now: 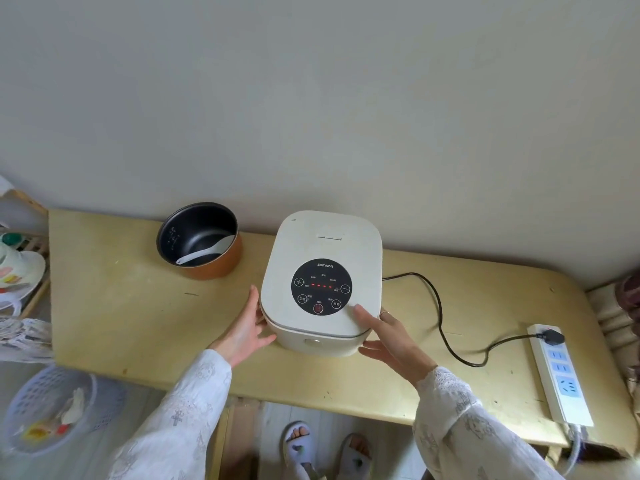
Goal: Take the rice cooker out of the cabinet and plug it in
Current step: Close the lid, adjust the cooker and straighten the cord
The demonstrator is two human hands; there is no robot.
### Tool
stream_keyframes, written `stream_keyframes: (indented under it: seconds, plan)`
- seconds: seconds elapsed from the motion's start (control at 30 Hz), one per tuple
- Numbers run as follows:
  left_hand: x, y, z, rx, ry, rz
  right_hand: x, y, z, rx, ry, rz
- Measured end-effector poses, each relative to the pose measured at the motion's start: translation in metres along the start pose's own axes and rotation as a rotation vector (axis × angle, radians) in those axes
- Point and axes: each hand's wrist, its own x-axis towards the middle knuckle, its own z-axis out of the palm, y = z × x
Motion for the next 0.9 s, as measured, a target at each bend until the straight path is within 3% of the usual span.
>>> stream_keyframes:
  seconds: [0.17, 0.33, 0.53, 0.9]
  plan:
    - [0.007, 0.003, -0.007, -0.037, 0.069, 0.043, 0.013, 0.005, 0.014, 0.154, -0.050, -0.042]
    - [0.016, 0.018, -0.026, -0.010, 0.109, 0.062, 0.033, -0.016, 0.035, 0.139, -0.027, 0.002]
    - [0.030, 0.030, -0.043, -0.132, 0.188, 0.069, 0.060, -0.037, 0.056, 0.154, 0.004, 0.058]
    - [0.043, 0.060, -0.061, -0.143, 0.205, 0.060, 0.082, -0.052, 0.083, 0.124, -0.043, 0.012]
